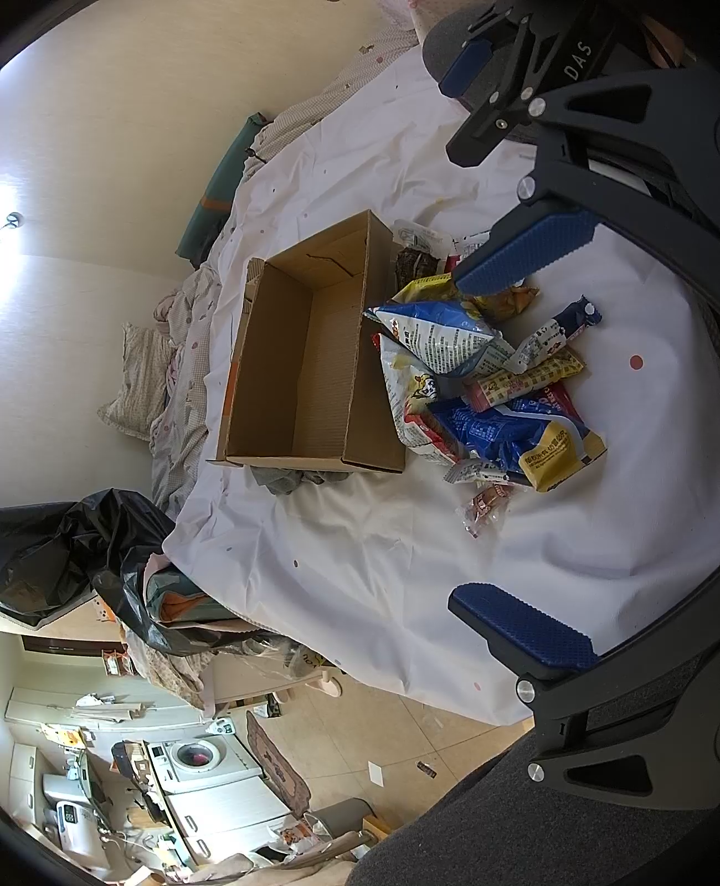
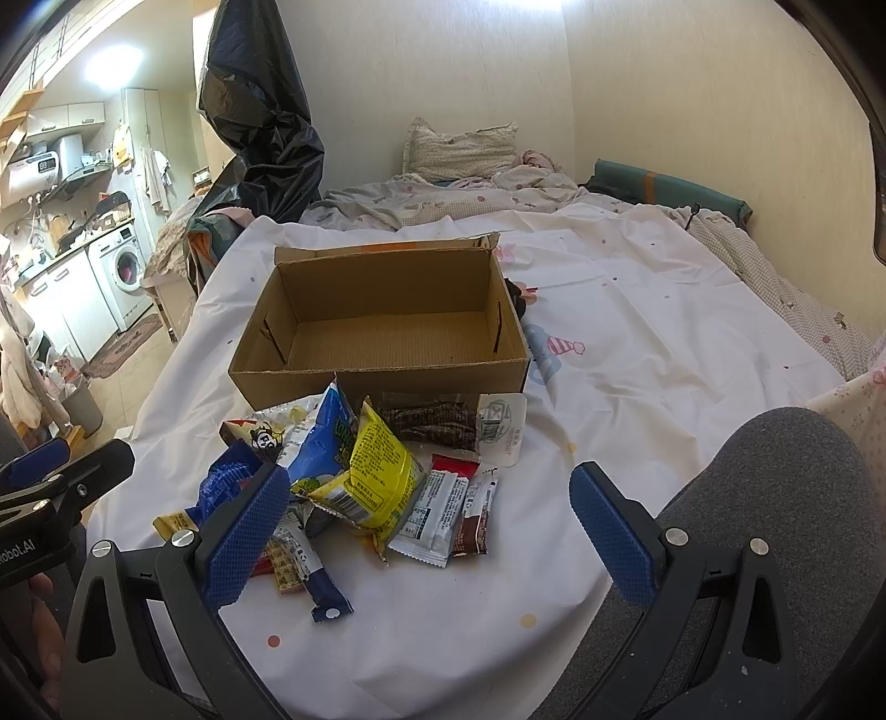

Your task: Organize snacks

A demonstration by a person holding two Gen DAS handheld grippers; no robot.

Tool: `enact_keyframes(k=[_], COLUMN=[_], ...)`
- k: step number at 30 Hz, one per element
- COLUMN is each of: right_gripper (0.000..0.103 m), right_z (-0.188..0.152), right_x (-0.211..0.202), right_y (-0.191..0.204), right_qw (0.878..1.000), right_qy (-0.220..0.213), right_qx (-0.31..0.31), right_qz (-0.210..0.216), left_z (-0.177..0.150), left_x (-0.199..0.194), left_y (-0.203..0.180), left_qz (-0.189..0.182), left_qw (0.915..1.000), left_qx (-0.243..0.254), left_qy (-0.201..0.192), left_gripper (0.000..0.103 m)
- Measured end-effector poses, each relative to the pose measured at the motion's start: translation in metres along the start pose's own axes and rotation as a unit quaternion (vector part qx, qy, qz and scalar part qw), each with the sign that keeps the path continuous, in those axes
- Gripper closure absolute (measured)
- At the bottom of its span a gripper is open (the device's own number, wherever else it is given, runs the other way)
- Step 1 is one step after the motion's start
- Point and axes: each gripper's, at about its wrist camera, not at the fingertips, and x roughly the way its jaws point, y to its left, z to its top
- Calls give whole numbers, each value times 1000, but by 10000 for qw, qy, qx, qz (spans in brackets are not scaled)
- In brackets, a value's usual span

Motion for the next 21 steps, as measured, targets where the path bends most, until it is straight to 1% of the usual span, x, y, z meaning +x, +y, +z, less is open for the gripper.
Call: enact_keyframes(k=[5,8,10,12,14,16,17,19,21], right_gripper=[0,0,0,0,0,0,0,0,0], right_z=[-2,0,4,11,19,24,26,27,26], right_x=[1,4,5,9,18,26,32,43,53], right_y=[0,-2,-8,-14,-23,-29,-30,-35,-41], right_qw=[10000,9999,9993,9975,9946,9921,9911,9887,9857], right_qy=[15,78,192,360,532,688,772,918,1065], right_qx=[28,137,273,422,620,678,688,779,955], right_qz=[-6,41,179,430,643,797,837,893,895], left_z=[-1,0,3,9,15,22,26,31,31], left_x=[0,3,9,18,26,34,40,52,70], left_y=[-1,2,11,21,32,39,39,37,34], left_qz=[-7,30,-12,-20,-47,-75,29,102,-40], left_qw=[10000,9999,9991,9970,9935,9911,9906,9884,9811], left_qx=[-20,-120,-292,-531,-820,-935,-857,-641,-446], left_qy=[24,92,303,555,794,944,1066,1370,1882], left_gripper=[0,0,0,0,0,0,0,1,2])
